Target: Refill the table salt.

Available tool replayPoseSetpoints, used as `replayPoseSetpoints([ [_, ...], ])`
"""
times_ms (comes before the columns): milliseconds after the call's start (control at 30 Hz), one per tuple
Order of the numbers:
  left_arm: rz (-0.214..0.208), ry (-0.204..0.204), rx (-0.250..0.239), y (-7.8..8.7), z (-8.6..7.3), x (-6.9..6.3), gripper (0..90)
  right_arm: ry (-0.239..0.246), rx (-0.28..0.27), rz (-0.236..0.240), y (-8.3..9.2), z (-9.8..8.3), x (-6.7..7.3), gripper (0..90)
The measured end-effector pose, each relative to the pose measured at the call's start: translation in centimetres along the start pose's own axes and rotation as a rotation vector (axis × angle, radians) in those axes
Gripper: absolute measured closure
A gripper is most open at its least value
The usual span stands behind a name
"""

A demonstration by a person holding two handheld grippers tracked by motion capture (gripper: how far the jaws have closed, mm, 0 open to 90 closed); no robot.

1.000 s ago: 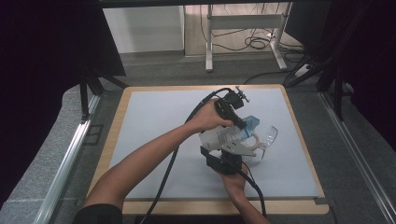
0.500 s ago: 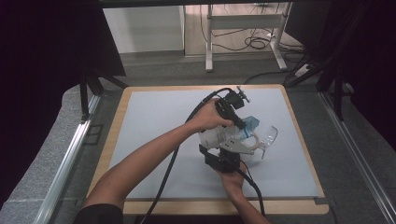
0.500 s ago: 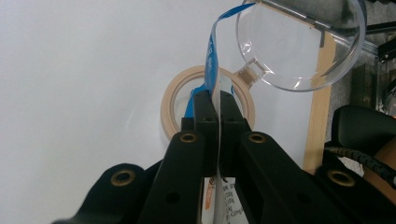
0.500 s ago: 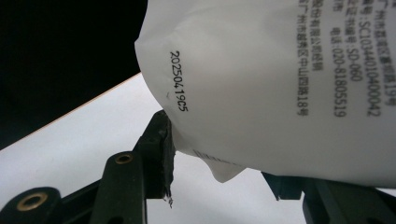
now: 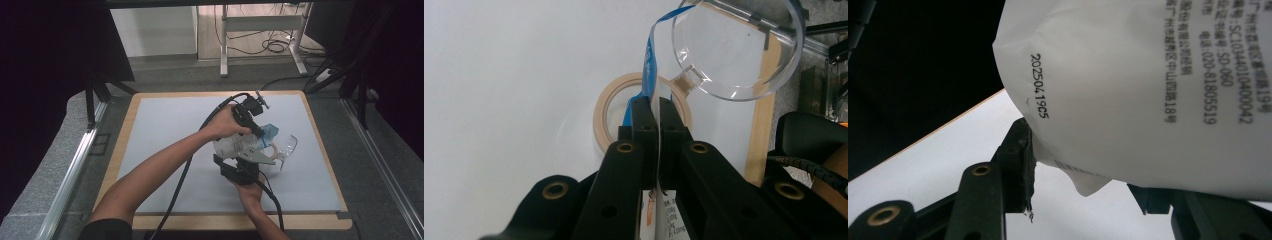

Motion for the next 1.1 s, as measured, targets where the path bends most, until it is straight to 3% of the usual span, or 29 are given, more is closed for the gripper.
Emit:
replayPoseSetpoints([
  [1100, 0.001, 0.003, 0.006, -0.36, -0.33, 0.18, 90.0, 0.001, 0.009, 0.000, -0.15, -0.40, -0.24, 50.8],
])
Point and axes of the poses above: each handheld gripper's, and its own axes: y roughly backward along the jaws, z roughly out of its top, x roughly to its left, the point moved 9 cm from there along -y, roughly forward along the jaws, and after that the axes turned 15 degrees about -x, right-handed, at the moved point
